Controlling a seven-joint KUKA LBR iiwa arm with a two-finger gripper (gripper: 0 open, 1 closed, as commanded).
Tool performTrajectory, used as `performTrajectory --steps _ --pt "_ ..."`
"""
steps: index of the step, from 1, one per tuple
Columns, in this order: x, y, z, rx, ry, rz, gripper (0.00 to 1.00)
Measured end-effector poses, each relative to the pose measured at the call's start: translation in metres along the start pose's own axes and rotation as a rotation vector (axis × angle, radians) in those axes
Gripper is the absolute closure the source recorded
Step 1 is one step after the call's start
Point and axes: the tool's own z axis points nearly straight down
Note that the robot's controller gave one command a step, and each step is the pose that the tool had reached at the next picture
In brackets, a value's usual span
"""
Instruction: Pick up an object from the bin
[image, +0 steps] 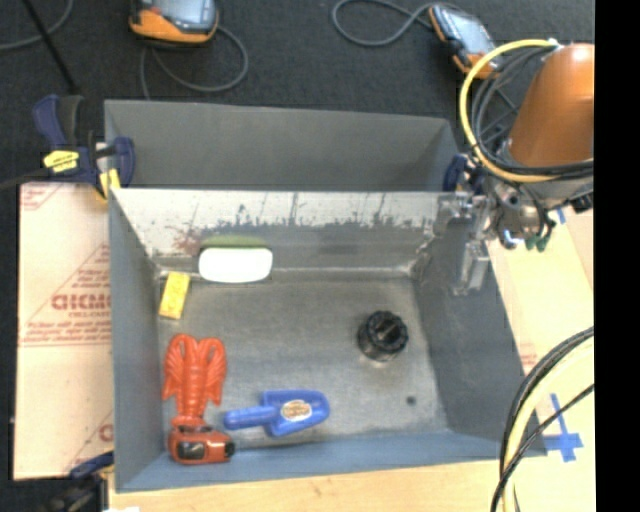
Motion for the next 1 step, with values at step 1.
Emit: performTrajectory --steps 1 --pt "-0.0013 0.0009 -0.0056 0.001 -0.008 -0.003 0.0"
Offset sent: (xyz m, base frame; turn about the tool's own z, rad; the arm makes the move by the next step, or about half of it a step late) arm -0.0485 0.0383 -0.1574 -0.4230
